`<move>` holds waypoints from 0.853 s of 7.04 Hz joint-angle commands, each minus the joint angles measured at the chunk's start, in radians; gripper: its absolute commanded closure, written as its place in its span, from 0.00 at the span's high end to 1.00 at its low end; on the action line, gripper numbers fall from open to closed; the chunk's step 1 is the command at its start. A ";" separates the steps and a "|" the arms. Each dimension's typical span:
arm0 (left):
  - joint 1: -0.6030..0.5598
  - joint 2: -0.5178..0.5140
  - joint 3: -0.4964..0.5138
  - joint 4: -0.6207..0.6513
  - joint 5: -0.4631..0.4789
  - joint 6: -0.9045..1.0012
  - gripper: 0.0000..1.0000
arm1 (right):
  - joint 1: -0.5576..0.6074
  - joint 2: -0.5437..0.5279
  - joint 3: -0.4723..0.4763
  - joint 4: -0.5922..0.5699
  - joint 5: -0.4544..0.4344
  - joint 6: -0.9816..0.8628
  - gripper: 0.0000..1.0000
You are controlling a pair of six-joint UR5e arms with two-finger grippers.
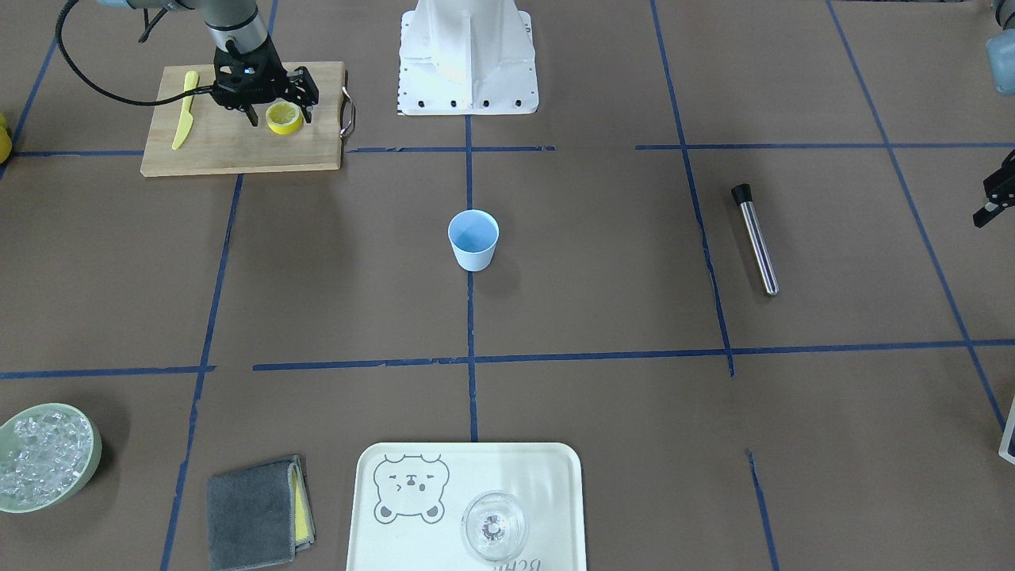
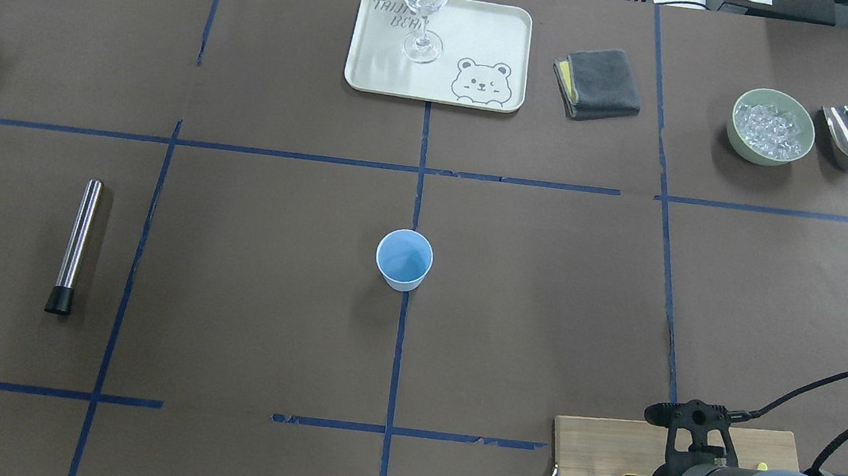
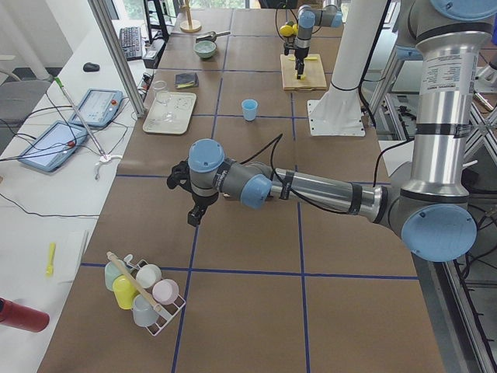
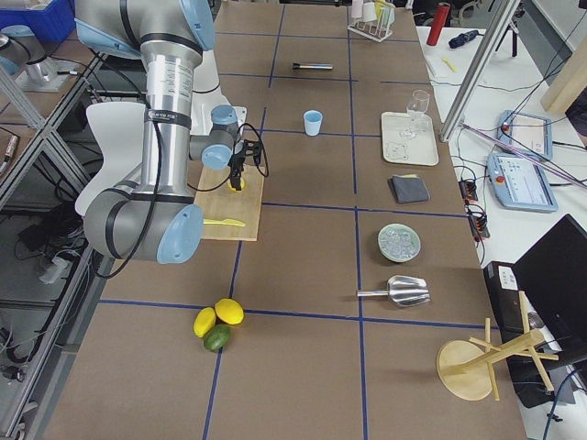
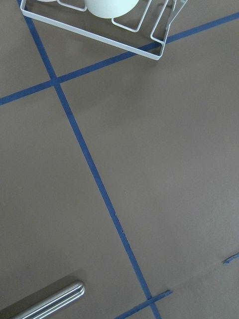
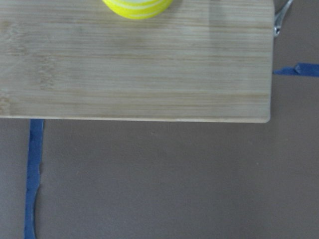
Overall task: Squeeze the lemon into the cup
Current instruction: 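Lower the right gripper and grasp the lemon slice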
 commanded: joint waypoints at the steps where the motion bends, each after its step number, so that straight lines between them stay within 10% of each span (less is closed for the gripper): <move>1: 0.001 0.000 -0.001 0.000 0.000 0.000 1.00 | -0.001 0.001 -0.011 0.000 0.004 0.000 0.99; 6: 0.001 0.000 0.006 0.000 0.000 0.003 1.00 | -0.001 0.000 -0.008 0.001 0.017 0.002 0.81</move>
